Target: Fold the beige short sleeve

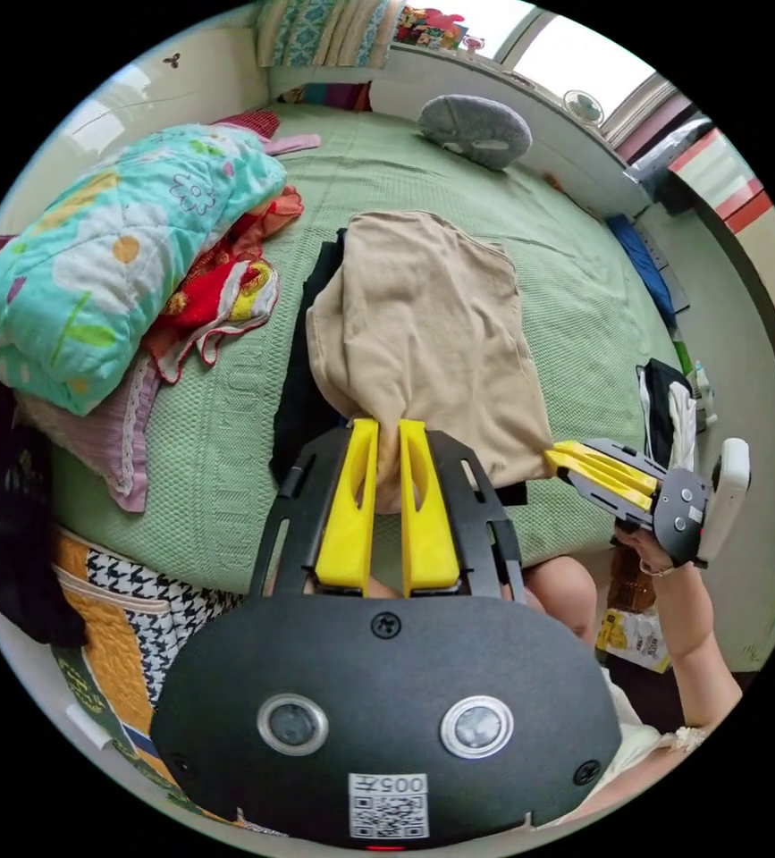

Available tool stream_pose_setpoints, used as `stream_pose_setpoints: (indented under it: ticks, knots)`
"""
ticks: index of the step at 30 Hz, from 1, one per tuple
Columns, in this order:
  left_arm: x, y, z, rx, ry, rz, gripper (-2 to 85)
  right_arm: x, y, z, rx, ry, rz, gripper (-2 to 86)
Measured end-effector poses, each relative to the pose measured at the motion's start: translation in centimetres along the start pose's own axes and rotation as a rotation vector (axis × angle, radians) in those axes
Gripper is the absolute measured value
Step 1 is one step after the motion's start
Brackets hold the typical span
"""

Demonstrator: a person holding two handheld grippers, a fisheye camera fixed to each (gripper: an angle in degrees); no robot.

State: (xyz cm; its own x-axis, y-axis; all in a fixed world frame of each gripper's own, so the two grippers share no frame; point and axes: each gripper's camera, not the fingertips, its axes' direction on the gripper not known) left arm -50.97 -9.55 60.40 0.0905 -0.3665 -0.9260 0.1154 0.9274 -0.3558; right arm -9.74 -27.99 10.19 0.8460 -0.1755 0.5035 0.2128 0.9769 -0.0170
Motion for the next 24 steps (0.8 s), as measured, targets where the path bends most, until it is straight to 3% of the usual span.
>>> stream_pose_setpoints:
  ticks: [7,12,15,19,24]
  knots:
    - [0.7,0.1,1.4,-0.041,-0.099,0.011,4.6,2.3,3.0,0.7,0.036,-0.097,0.099,-1.1]
    - [-0.6,3.0,2.4,0.027,0.004,-0.103,7.2,3.8,7.4,2.7,0.061,-0.185,0.146,1.7]
    - [-0.6,5.4,2.1,0.055,-0.029,-0.125,6.7,5.3,11.7,1.5,0.063,-0.238,0.175,2.7]
    - [0.8,8.7,2.5,0.075,-0.086,-0.162,2.0,7.3,18.6,-1.8,0.121,-0.162,0.271,2.7]
    - [9.5,12.5,4.8,0.096,-0.087,0.004,-0.2,9.9,30.9,-6.9,0.188,-0.060,0.462,3.4]
